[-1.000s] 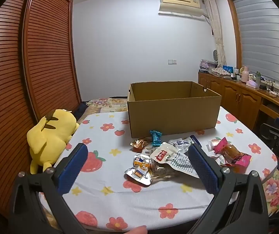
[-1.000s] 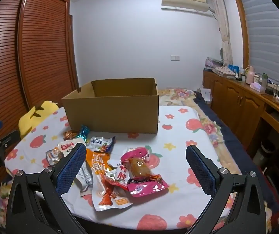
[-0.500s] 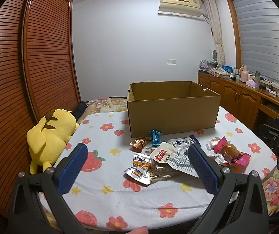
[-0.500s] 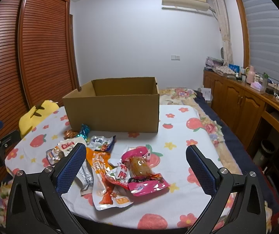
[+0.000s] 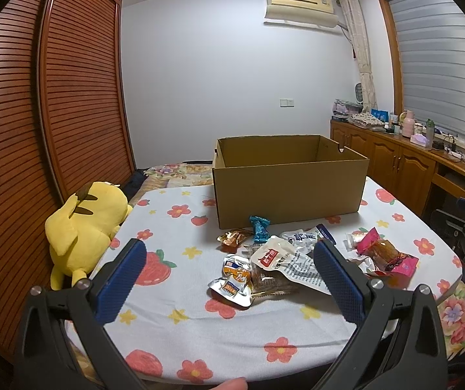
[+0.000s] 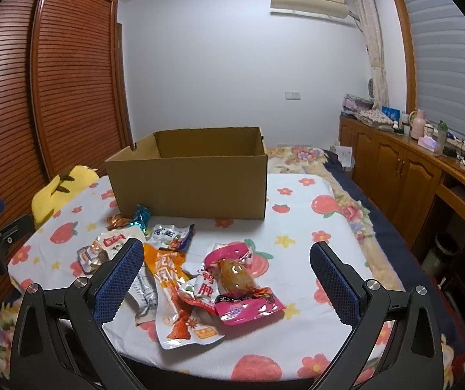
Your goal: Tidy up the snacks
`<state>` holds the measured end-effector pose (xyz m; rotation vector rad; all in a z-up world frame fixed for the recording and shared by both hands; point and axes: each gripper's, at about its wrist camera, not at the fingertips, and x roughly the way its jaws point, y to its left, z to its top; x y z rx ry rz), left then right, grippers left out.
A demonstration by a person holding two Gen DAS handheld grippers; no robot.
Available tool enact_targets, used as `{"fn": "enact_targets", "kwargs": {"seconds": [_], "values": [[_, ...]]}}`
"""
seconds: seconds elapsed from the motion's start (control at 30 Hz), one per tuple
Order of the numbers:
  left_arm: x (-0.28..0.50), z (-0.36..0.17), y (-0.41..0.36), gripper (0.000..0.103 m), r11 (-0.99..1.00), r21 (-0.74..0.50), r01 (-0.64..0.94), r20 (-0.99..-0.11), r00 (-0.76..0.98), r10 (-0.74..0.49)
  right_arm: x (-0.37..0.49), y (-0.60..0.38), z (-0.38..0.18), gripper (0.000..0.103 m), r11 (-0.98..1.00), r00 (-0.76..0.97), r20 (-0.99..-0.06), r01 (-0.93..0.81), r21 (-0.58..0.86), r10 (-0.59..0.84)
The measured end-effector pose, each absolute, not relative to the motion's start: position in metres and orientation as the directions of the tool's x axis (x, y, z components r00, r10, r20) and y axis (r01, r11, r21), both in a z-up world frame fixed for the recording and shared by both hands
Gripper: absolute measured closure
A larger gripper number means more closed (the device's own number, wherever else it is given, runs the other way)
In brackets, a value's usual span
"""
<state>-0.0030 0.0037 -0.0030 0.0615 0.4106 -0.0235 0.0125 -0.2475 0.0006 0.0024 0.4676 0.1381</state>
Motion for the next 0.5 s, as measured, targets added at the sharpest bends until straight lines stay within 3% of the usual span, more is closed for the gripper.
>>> {"fn": "enact_targets", "kwargs": {"seconds": [0.5], "values": [[-0.0046, -0.0044, 0.0063, 0.000, 0.998, 0.049, 0.032, -0.402, 0.916, -0.009, 0.0108, -0.2464, -0.0007, 0.000, 0.990, 0.883, -0.449, -0.135, 0.033, 0.135]]}}
